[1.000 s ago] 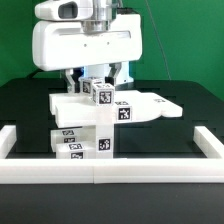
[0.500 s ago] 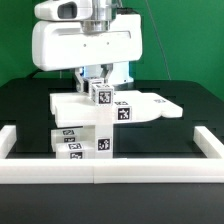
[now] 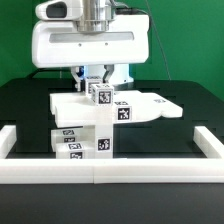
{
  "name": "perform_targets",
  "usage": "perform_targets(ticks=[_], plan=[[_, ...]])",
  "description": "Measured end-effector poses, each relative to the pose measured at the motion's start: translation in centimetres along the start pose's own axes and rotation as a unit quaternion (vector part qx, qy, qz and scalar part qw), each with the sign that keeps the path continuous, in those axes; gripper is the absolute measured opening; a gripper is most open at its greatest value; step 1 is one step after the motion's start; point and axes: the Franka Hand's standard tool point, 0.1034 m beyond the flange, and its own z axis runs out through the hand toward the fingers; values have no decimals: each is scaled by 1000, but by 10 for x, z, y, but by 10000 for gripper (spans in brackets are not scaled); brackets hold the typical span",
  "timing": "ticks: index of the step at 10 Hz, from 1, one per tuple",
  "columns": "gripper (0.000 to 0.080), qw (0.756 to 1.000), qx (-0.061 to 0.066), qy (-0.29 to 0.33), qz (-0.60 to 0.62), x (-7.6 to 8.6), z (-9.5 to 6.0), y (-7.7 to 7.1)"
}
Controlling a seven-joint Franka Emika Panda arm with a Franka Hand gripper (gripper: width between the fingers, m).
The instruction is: Assemble chair
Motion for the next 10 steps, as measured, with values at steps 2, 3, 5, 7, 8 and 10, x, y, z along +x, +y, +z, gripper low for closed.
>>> perform_targets(ticks=[2,3,5,7,8,10], plan=[[269,996,3,1,90,0,0,0],[271,988,4,1,152,0,0,-1],[271,970,9,2,241,1,0,-1],[271,946,10,2,324,1,0,-2],[271,932,10,1,361,1,0,-2],[331,912,11,0,410,2,0,-3]])
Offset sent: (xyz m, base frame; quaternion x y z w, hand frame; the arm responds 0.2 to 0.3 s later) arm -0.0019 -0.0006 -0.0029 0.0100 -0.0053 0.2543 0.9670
